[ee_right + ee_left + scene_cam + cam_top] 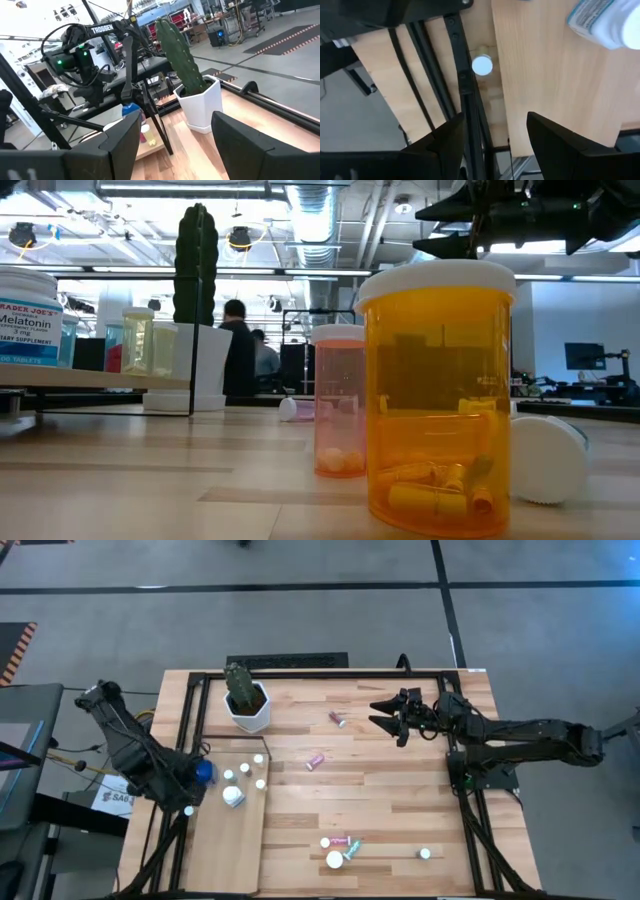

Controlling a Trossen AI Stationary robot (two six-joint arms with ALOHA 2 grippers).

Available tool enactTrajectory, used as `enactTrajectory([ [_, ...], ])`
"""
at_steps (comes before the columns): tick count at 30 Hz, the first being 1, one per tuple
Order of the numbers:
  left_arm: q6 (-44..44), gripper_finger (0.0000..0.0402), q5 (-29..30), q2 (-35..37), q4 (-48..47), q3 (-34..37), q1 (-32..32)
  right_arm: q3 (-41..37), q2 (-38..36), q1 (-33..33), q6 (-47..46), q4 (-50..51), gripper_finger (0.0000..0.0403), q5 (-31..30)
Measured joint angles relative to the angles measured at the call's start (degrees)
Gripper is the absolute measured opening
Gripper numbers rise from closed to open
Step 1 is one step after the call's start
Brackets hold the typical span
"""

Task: Pick and place medicine bottles onto shelf by color
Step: Put the yellow pill bottle on the shelf

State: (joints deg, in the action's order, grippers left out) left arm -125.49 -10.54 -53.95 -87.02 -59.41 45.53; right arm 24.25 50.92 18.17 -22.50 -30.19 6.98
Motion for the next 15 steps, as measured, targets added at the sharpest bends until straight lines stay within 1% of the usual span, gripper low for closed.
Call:
enactTrajectory([
  [5,-7.68,0.0196,2.65,-0.02,5.19,3.77,5.50,0.00,0.01,0.00,0.02,0.03,0.0265,0.00],
  [8,-8.04,0.0196,3.06,-0.34,6.89,5.79,6.69,0.00,0.02,0.00,0.02,0.02,0.0265,0.00],
  [15,-7.67,0.0196,3.24,-1.11,8.56,10.85,6.70,0.00,0.02,-0.01,0.01,0.04,0.0265,0.00],
])
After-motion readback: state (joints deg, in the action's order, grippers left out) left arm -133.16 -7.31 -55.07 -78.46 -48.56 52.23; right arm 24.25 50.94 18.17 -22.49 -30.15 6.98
